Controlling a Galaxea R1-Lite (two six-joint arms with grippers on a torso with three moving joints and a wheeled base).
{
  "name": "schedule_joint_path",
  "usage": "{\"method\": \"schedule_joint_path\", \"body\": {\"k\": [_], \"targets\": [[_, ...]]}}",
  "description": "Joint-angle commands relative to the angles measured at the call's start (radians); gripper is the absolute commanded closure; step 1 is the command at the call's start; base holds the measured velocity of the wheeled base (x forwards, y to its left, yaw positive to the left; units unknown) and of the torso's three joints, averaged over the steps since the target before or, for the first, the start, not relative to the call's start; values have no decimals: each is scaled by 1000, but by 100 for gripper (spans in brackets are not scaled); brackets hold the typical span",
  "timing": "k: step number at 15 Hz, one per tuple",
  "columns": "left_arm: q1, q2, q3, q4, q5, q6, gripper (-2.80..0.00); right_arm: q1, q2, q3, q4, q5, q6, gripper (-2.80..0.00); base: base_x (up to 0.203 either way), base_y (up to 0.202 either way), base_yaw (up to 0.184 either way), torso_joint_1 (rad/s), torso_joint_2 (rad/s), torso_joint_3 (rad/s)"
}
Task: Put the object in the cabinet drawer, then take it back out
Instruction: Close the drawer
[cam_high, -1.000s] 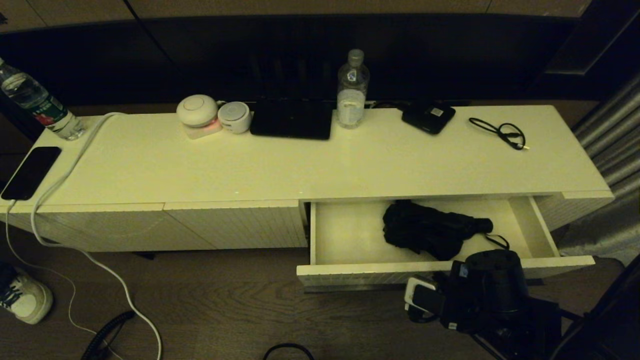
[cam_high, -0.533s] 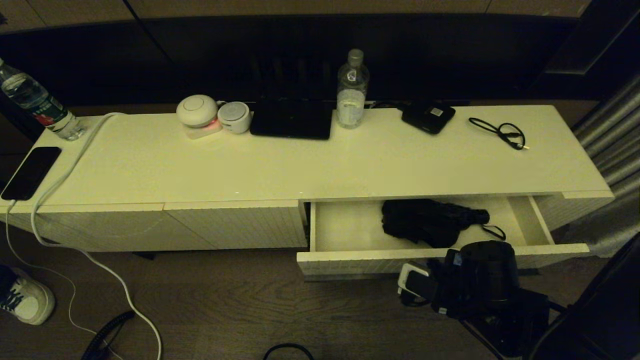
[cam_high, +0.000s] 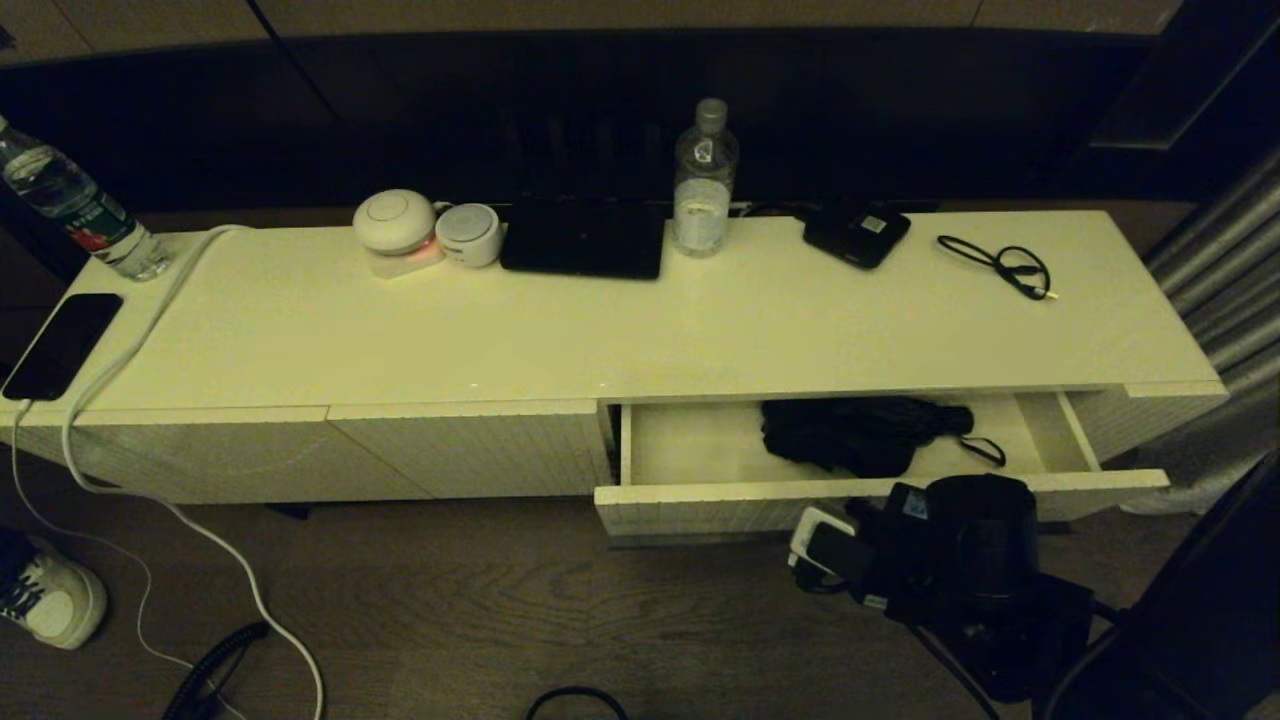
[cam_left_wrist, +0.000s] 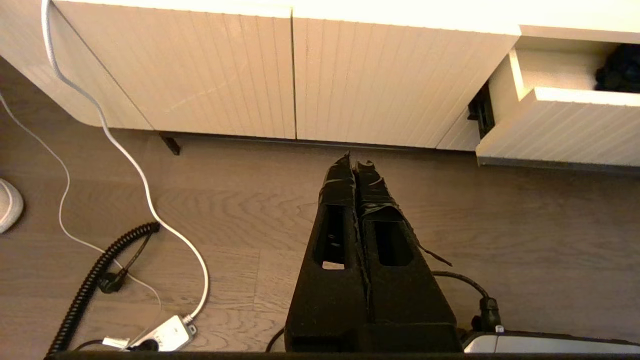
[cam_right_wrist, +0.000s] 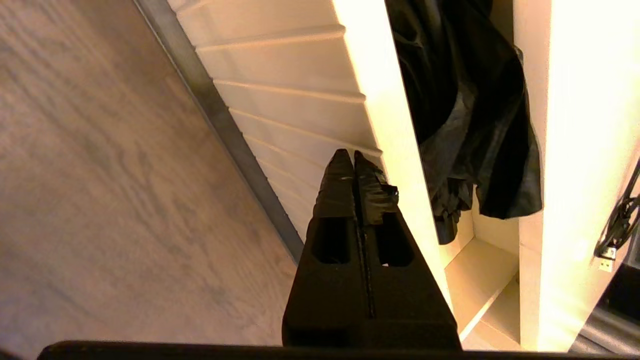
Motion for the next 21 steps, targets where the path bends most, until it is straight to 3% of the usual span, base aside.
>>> {"method": "schedule_joint_path", "body": {"k": [1,11,21], "targets": [[0,-2,0,0,1,-1,0,-19,28,-3,-8,0,-5,0,0,0,0,0,0,0],[0,-2,0,0,1,-1,0,-72,170,-119,-150,10,-2,0,0,0,0,0,0,0],[0,-2,0,0,1,-1,0,-92,180,-275,-94,9,-5,0,0,0,0,0,0,0]]}}
